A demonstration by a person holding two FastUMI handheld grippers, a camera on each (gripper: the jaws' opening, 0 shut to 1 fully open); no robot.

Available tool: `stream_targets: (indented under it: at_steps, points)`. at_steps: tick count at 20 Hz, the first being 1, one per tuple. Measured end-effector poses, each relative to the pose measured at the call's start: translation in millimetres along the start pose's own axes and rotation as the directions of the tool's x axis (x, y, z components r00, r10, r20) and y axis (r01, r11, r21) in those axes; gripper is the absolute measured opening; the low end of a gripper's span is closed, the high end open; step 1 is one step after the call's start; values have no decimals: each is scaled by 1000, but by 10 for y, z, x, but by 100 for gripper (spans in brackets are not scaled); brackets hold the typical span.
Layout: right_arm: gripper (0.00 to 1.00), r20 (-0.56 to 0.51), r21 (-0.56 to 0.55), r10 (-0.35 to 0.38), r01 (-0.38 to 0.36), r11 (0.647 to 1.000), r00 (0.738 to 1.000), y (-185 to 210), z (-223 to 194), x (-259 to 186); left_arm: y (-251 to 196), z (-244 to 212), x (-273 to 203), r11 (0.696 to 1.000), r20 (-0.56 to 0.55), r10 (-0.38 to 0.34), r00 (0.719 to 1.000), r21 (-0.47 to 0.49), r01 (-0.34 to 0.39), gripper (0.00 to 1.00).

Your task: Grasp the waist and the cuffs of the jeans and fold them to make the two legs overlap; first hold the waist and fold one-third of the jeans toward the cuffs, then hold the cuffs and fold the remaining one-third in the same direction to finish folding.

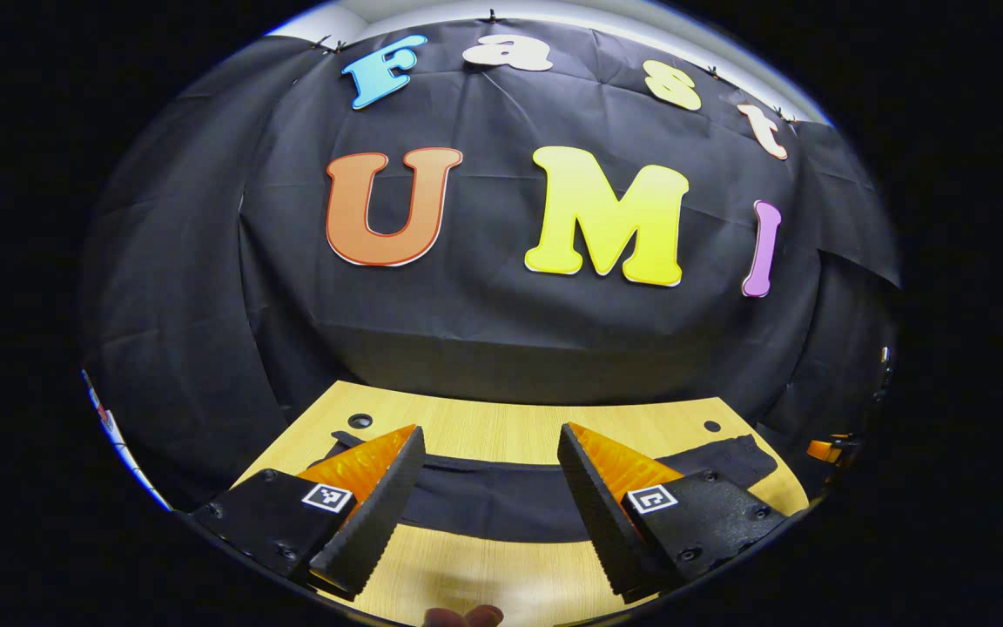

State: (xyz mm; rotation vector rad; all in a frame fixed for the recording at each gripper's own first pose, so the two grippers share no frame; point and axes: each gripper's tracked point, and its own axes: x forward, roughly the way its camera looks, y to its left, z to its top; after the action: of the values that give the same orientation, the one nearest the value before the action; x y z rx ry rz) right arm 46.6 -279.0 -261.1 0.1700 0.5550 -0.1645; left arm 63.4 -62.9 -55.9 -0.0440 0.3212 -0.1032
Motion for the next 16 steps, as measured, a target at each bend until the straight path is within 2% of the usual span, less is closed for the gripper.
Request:
stream_targets:
  at_steps: [5, 9, 10, 11, 14, 15, 16]
  points:
    - [97, -84, 170, 27, -13, 985, 996, -157, -291, 940, -75, -112, -5, 998, -65, 47, 997, -32, -49, 99]
    - [94, -149, 212, -17, 49, 976, 989, -301, -582, 1457, -63, -198, -13, 996, -100, 85, 991, -13, -86, 99]
    - [99, -164, 225, -9, 46, 973, 986, -271, -642, 1500, -55, -211, -23, 995, -105, 93, 990, -12, -94, 99]
    - [94, -175, 228, -8, 49, 972, 985, -272, -682, 1530, -50, -211, -37, 995, -109, 97, 989, -13, -99, 99]
    - [99, -176, 225, 5, 36, 974, 984, -237, -690, 1556, -9, -234, -33, 993, -114, 114, 987, -11, -116, 99]
    - [98, -189, 218, 15, 27, 976, 982, -219, -707, 1548, 0, -230, -25, 993, -114, 116, 987, -12, -118, 99]
    - [87, -188, 222, 27, 16, 975, 982, -186, -728, 1584, 10, -234, -25, 993, -115, 118, 986, -14, -121, 99]
